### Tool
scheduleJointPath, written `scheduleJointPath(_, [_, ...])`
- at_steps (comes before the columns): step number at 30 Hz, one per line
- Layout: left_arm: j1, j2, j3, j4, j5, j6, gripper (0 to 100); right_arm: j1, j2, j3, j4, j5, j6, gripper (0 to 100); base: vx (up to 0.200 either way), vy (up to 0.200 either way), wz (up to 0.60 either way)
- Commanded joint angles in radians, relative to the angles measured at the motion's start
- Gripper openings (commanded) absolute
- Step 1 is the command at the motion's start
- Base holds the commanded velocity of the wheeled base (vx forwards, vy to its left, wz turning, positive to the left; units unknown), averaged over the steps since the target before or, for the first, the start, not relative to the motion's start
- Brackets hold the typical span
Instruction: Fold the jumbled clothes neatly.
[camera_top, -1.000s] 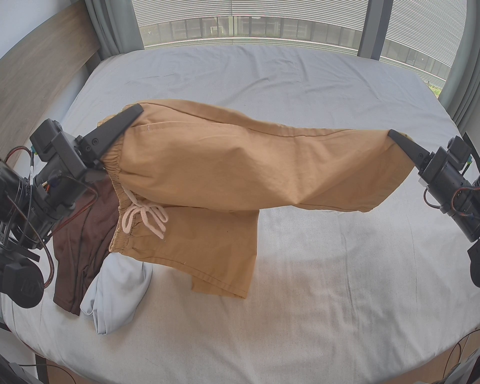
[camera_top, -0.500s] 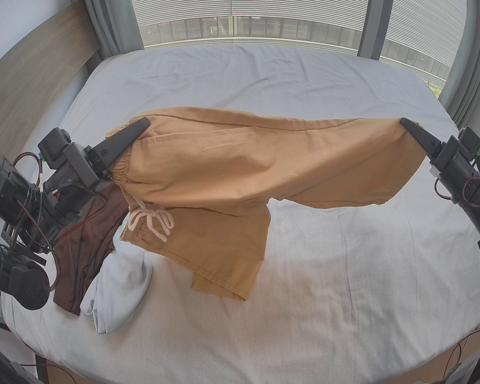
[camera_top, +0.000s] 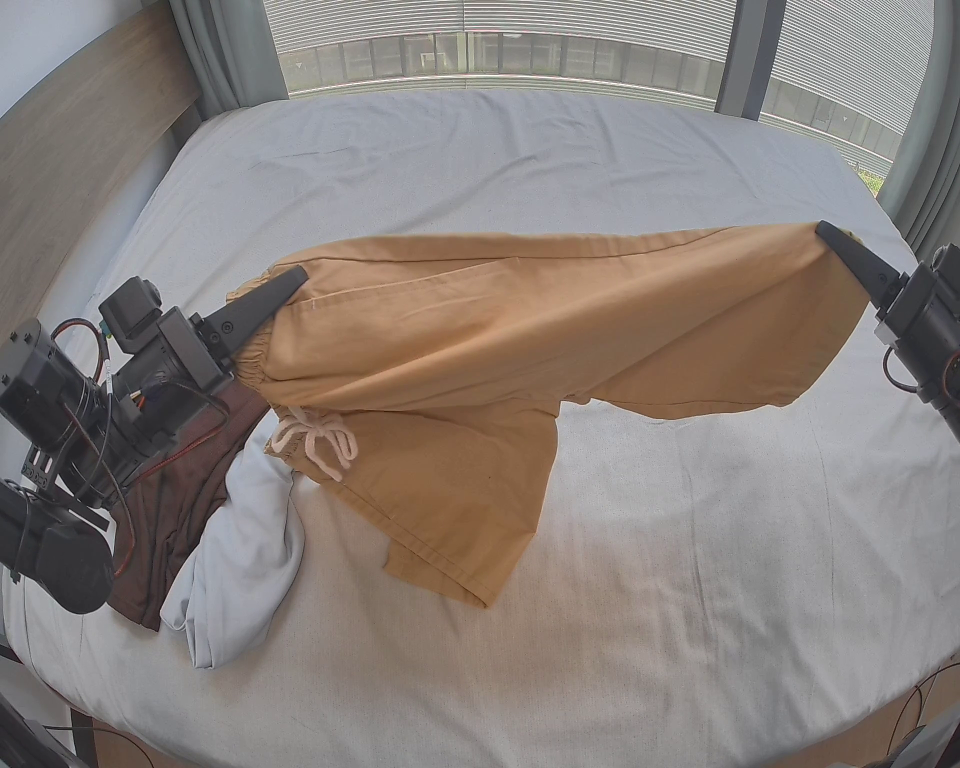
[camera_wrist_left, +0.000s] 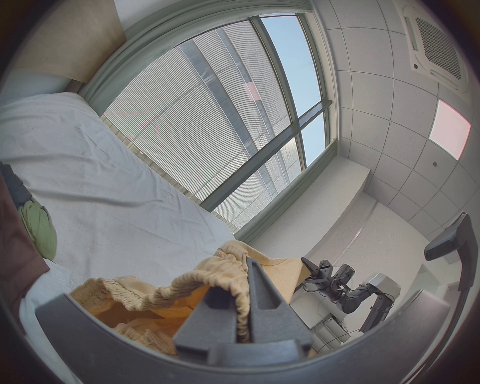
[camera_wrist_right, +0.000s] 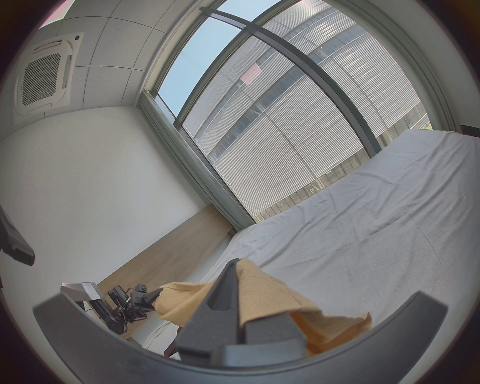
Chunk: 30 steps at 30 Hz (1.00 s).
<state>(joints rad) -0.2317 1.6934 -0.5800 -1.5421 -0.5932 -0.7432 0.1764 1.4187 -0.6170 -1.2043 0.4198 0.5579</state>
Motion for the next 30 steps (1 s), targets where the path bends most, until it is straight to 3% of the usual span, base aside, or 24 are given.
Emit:
scheduleJointPath(1, [0.028,0.011,0.003,0.0,-0.004,0.013,0,0.005,0.04,0.02,-0.003,-0.003,-0.016,0,0.0,0.0,0.0])
scheduleJointPath(7, [0.031,0.008,-0.003,-0.001,-0.004,0.028,0,0.006,0.078,0.042,-0.012,0.001,-0.064,0,0.0,0.0,0.0])
scheduleJointPath(30, [0.066,0.02,-0.086,-0.001,0.039,0.027,0,-0.017,0.083,0.056,-0.014,0.025,-0.062,0,0.0,0.0,0.0])
